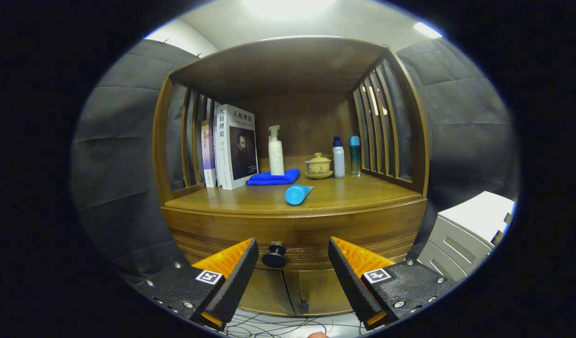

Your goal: Pull open the drawer, take out the items inside it, and place them on the countertop above the cabinet.

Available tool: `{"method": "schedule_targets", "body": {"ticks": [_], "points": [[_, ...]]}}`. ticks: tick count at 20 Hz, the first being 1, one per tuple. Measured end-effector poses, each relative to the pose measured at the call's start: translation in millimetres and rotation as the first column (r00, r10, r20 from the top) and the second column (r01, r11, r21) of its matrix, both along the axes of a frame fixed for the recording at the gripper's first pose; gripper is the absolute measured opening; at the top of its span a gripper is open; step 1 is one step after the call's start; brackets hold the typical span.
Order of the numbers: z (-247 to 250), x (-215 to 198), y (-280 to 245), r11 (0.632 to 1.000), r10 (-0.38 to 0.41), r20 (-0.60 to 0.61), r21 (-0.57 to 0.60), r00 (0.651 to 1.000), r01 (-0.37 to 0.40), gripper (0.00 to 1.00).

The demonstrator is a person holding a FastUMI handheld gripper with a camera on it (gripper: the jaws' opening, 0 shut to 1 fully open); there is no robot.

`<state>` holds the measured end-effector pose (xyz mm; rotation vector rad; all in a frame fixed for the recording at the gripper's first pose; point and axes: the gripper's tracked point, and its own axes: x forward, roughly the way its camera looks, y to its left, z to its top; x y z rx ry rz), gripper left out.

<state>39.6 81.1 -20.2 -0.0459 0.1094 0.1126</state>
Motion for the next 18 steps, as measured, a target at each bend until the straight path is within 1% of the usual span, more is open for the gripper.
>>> {"method": "schedule_targets", "body": {"ticks": [7, 12, 15, 18], "points": [[40.0, -45.4, -13.4, 0.999, 0.032, 0.094, -0.017, 0.995, -0.030, 0.93], [68.3, -77.6, -18.4, 1.000, 0.028, 0.153, 0.003, 0.988, -0.029, 0.93], [66.6, -96.3, -18.5, 0.998, 0.041, 0.146, 0.032, 0.988, -0.046, 0.93], [61.7, -109.8, -25.5, 0.999, 0.039, 0.156, 0.019, 0.987, -0.043, 0.93]]}}
